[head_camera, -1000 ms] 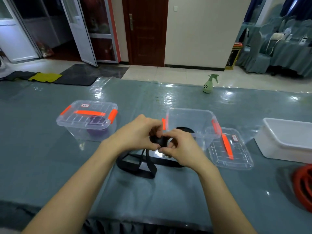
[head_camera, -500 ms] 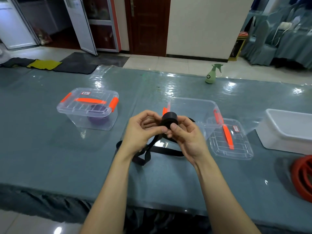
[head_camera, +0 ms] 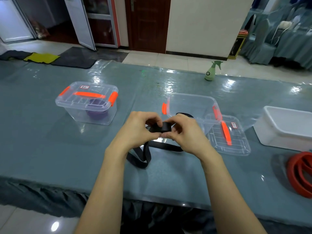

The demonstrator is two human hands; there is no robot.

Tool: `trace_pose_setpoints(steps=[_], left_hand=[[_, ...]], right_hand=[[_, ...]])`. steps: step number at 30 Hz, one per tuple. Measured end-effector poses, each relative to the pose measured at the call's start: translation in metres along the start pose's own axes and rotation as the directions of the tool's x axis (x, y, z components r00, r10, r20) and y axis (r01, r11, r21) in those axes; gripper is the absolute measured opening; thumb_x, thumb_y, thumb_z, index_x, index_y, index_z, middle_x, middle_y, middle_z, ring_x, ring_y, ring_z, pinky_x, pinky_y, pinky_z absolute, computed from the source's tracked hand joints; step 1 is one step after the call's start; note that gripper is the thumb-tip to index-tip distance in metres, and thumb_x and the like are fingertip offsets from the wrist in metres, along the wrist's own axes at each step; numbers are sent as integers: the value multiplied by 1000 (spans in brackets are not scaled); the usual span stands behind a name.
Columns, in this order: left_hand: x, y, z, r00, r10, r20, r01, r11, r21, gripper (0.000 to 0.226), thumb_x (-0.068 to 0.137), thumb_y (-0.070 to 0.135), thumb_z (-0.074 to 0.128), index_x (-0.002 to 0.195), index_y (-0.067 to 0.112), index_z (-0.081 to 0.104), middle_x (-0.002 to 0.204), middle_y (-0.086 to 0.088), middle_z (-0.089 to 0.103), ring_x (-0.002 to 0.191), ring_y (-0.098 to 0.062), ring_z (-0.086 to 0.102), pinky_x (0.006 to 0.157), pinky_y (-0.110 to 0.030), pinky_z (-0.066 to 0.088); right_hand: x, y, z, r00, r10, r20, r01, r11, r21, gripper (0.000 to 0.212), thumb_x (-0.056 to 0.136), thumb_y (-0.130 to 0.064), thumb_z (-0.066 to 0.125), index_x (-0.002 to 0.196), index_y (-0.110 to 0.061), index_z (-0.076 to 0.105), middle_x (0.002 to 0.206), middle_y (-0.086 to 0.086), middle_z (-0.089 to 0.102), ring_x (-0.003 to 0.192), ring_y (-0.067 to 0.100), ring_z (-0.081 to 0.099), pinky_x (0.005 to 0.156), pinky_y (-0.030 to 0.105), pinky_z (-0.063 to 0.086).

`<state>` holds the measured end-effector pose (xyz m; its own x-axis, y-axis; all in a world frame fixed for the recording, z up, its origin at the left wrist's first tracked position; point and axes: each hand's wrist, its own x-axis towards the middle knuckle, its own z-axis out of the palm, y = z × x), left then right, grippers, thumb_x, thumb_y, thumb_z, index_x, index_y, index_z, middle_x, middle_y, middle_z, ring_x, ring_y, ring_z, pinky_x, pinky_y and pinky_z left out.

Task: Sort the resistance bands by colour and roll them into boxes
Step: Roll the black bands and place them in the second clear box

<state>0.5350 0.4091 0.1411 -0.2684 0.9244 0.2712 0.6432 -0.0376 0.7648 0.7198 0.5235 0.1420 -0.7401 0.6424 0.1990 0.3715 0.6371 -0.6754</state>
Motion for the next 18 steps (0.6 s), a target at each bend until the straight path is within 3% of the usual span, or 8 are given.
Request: trace_pose_setpoints(steps=[3, 7, 10, 12, 14, 16, 18], left_hand=[[-2, -11, -3, 997, -7, -77, -10, 977, -215, 35, 72, 20, 99, 91, 30, 71, 102, 6, 83, 100, -15, 80, 98, -31, 61], [-2, -9, -2, 980, -103, -169, -2, 850, -527, 47, 63, 25, 102, 101, 30, 74, 107, -3, 85, 105, -20, 81, 99, -30, 61], [2, -1, 4, 976, -121, -180, -7, 811, -585, 56, 65, 26, 100, 117, 36, 80, 111, -3, 85, 112, -22, 80, 104, -39, 61], [3, 2, 7, 977, -114, -181, -17, 802, -596, 53, 68, 24, 99, 119, 30, 83, 114, -5, 84, 114, -24, 80, 107, -44, 60], [3, 1, 7, 977, -122, -176, -4, 813, -583, 49, 69, 23, 99, 116, 24, 85, 111, -5, 85, 112, -23, 80, 104, -40, 62], [0, -1, 1, 984, -103, -146, 22, 881, -473, 43, 70, 23, 100, 110, 31, 87, 105, 4, 86, 108, -14, 81, 98, -27, 60], [-4, -4, -6, 992, -73, -101, 48, 971, -235, 40, 71, 23, 100, 104, 39, 86, 97, 17, 84, 102, 0, 79, 93, -20, 58]], right_hand=[[-1, -2, -1, 996, 5, -84, 12, 980, 199, 32, 83, -15, 93, 111, -17, 78, 92, -10, 63, 72, 8, 64, 70, 16, 51], [3, -7, -4, 992, 80, -101, -11, 835, 551, 33, 85, -1, 88, 115, -8, 76, 93, 11, 75, 72, 15, 74, 72, 23, 58], [4, -9, -3, 989, 135, -58, -50, 682, 730, 39, 90, -2, 83, 127, -3, 72, 95, 15, 81, 78, 18, 75, 81, 27, 61], [4, -11, 4, 989, 145, -39, -55, 589, 806, 39, 91, -3, 81, 129, -2, 72, 90, 13, 80, 73, 18, 72, 83, 28, 61], [2, -8, 8, 986, 164, 1, -88, 525, 846, 41, 88, -10, 82, 127, -6, 74, 87, 13, 78, 71, 19, 71, 86, 31, 61], [-2, -1, 5, 984, 156, 86, -163, 592, 789, 40, 86, -17, 87, 124, -15, 76, 93, 14, 81, 75, 22, 75, 87, 32, 61], [-5, 5, -3, 979, 153, 137, -204, 801, 562, 52, 82, -27, 94, 130, -28, 73, 104, 5, 82, 75, 18, 76, 80, 24, 58]])
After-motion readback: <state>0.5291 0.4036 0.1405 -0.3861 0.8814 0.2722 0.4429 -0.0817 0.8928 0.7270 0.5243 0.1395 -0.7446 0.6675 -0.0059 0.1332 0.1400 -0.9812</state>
